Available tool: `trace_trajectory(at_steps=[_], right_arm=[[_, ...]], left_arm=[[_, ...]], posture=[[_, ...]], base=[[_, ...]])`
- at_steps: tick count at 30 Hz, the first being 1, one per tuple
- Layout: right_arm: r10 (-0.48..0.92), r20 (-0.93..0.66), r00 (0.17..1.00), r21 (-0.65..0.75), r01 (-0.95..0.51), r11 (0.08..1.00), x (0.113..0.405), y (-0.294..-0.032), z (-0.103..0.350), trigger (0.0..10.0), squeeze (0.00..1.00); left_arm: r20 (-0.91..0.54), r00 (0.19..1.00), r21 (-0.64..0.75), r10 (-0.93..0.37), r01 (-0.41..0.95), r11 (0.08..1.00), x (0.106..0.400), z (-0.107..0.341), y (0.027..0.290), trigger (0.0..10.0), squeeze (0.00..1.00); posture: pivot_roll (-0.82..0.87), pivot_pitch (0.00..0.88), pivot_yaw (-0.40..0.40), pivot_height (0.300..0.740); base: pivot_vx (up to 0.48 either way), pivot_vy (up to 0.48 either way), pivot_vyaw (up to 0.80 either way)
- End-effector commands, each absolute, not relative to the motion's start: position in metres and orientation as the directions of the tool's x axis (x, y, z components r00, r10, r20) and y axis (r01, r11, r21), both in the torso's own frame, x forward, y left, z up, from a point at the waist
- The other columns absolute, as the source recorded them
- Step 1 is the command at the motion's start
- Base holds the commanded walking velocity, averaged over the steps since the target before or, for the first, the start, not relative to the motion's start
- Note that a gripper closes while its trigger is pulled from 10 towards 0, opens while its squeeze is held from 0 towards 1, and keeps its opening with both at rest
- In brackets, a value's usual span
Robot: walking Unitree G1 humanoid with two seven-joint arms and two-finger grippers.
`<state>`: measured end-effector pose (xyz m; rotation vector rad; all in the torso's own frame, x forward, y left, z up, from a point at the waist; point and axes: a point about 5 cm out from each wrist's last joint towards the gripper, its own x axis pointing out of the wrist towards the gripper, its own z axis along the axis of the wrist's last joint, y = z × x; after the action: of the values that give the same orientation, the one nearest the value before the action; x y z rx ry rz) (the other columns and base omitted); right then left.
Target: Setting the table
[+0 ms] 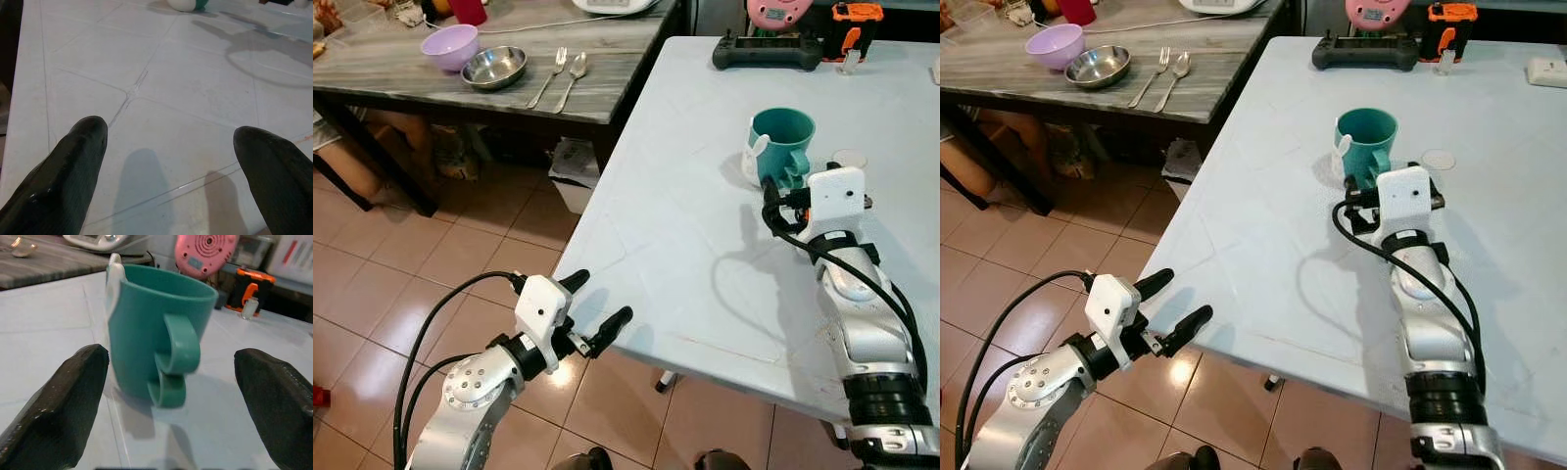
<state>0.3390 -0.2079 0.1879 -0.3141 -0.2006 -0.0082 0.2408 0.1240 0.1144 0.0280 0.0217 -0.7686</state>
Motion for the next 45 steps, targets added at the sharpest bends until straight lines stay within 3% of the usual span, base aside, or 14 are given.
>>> trace_trajectory(at_steps=[1, 2, 3, 4, 5, 45], right_arm=[[0.051, 0.202, 0.978, -0.302, 0.012, 0.953, 0.341, -0.204, 0.187, 10.0, 0.0], [0.056, 0.207, 0.977, -0.3, 0.009, 0.954, 0.342, -0.204, 0.189, 10.0, 0.0], [0.059, 0.214, 0.975, -0.294, 0.007, 0.956, 0.344, -0.204, 0.191, 4.2, 0.0], [0.06, 0.218, 0.974, -0.291, 0.006, 0.957, 0.345, -0.203, 0.192, 4.2, 0.0], [0.059, 0.222, 0.973, -0.289, 0.008, 0.957, 0.347, -0.203, 0.193, 0.0, 0.0], [0.041, 0.241, 0.97, -0.288, 0.031, 0.957, 0.353, -0.213, 0.191, 0.0, 0.0]], left_arm=[[-0.041, 0.728, 0.023, -0.684, 0.685, 0.728, 0.239, 0.115, 0.13, 10.0, 0.0], [-0.039, 0.728, 0.022, -0.685, 0.685, 0.728, 0.239, 0.116, 0.13, 10.0, 0.0], [-0.035, 0.726, 0.02, -0.687, 0.688, 0.725, 0.238, 0.116, 0.129, 10.0, 0.0], [-0.033, 0.724, 0.018, -0.689, 0.69, 0.724, 0.238, 0.117, 0.129, 10.0, 0.0], [-0.032, 0.722, 0.016, -0.691, 0.692, 0.722, 0.238, 0.117, 0.129, 10.0, 0.0], [0.019, 0.686, -0.021, -0.728, 0.728, 0.685, 0.239, 0.126, 0.122, 10.0, 0.0]], posture=[[-0.16, 0.206, 0.145, 0.74], [-0.16, 0.207, 0.145, 0.74], [-0.15, 0.207, 0.148, 0.74], [-0.15, 0.207, 0.148, 0.74], [-0.15, 0.207, 0.148, 0.74], [-0.16, 0.194, 0.15, 0.74]], base=[[0.0, 0.0, 0.0], [0.0, 0.0, 0.0], [0.0, 0.0, 0.0], [0.0, 0.0, 0.0], [0.0, 0.0, 0.0], [0.0, 0.0, 0.0]])
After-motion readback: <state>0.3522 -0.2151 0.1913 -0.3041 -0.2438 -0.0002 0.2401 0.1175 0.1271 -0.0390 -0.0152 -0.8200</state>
